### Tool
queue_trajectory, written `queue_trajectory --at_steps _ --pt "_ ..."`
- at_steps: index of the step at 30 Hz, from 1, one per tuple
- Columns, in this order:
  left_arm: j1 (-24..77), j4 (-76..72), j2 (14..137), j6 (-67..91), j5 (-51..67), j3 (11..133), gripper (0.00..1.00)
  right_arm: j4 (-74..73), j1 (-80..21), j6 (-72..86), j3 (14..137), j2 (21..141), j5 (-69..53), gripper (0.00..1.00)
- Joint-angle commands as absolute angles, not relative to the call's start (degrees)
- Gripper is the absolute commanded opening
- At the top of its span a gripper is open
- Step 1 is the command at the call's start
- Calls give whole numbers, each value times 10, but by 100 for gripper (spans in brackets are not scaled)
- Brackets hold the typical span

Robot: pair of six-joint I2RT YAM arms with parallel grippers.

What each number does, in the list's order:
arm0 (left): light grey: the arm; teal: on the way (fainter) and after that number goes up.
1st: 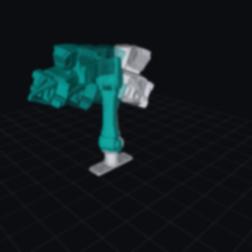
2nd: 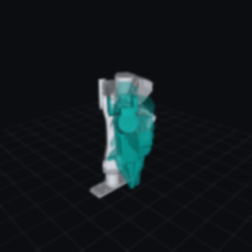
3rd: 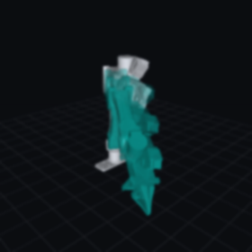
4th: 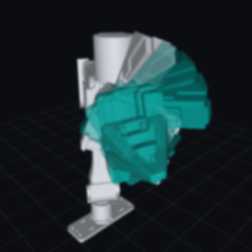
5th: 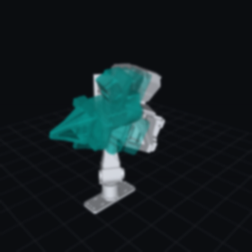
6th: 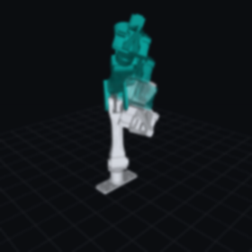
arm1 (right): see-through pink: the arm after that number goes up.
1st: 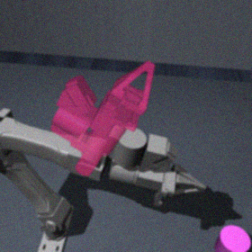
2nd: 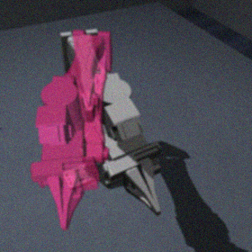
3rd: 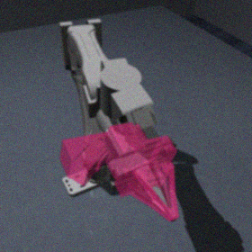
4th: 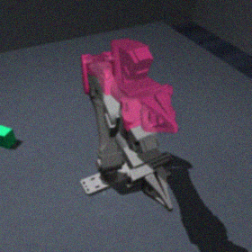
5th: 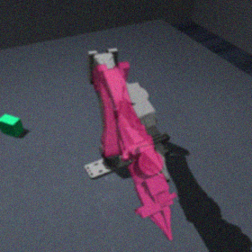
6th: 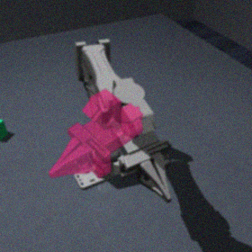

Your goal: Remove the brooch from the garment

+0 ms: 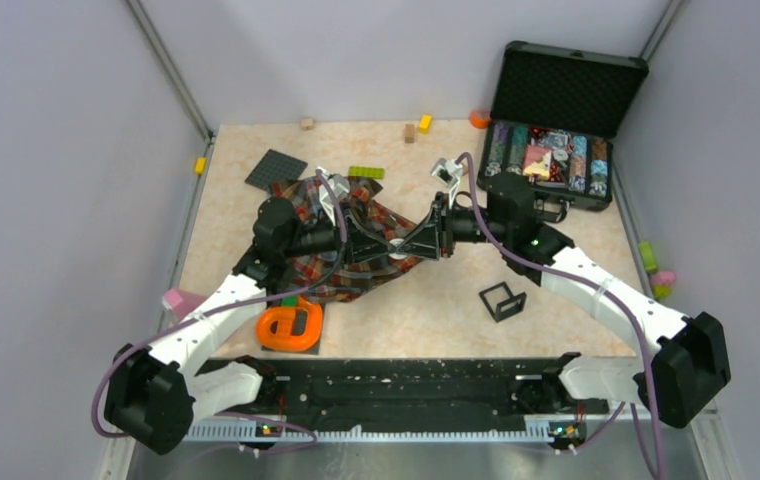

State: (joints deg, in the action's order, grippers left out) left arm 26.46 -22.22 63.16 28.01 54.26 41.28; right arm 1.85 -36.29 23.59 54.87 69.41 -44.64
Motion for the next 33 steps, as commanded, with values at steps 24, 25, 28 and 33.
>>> queue_trajectory --at_steps 24,25,28,33 --pt "272 -206 624 272 524 451 0 -50 -390 185 601 690 -393 18" --pt "272 -208 624 276 525 452 0 -54 -391 182 603 691 -389 18" --pt "272 -207 627 284 527 455 0 -70 -394 172 608 691 -374 17" --pt "272 -208 632 303 528 460 0 -78 -397 166 608 692 -368 14"
